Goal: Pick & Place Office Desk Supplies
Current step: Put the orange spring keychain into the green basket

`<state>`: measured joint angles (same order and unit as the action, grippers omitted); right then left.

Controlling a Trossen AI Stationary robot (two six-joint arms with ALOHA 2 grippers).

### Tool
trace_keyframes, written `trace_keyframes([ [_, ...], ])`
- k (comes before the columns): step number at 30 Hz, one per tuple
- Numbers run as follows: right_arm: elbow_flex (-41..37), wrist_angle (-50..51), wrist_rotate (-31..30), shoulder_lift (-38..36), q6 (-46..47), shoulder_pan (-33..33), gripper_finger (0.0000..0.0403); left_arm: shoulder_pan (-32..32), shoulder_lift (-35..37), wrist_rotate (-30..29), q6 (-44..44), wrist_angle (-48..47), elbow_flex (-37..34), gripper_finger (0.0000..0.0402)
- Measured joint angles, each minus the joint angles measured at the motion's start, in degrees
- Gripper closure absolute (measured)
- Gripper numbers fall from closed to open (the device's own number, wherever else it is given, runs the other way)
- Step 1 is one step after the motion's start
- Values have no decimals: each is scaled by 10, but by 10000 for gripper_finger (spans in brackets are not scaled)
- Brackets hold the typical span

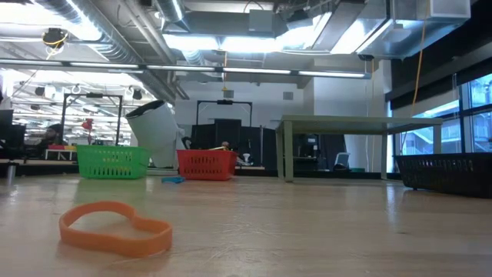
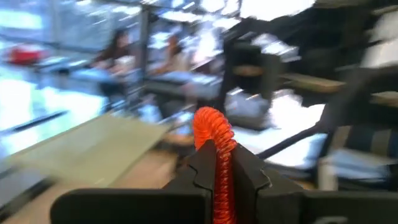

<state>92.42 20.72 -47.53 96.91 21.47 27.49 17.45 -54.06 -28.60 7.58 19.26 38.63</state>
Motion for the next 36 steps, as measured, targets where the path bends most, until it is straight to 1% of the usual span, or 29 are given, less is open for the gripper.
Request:
trace_keyframes([
  [3, 0, 95, 5, -1, 81, 6, 197, -17, 15, -59, 18, -78, 0, 389],
  [6, 0, 180, 27, 0, 149, 15, 197, -52, 30, -79, 53, -156, 0, 389],
  [8, 0, 228, 44, 1, 189, 23, 197, -87, 41, -81, 91, -214, 0, 389],
  [11, 0, 276, 51, 2, 231, 40, 197, -148, 57, -57, 145, -295, 0, 389],
  [13, 0, 298, 51, 2, 250, 51, 197, -187, 61, -30, 163, -334, 0, 389],
  [18, -2, 345, 51, 2, 292, 79, 197, -273, 63, 3, 198, -452, 0, 389],
  [21, -32, 355, 61, 2, 329, 89, 197, -311, 53, 21, 218, -522, 0, 389],
  [25, -110, 344, 118, 2, 381, 90, 197, -348, 35, 60, 222, -582, 0, 389],
  [28, -182, 292, 153, 4, 400, 85, 197, -363, 21, 72, 214, -594, 0, 389],
  [33, -245, 173, 171, 4, 369, 83, 197, -382, -5, 116, 198, -616, 0, 389],
  [36, -251, 116, 180, 3, 344, 81, 197, -393, -25, 121, 197, -635, 0, 389],
])
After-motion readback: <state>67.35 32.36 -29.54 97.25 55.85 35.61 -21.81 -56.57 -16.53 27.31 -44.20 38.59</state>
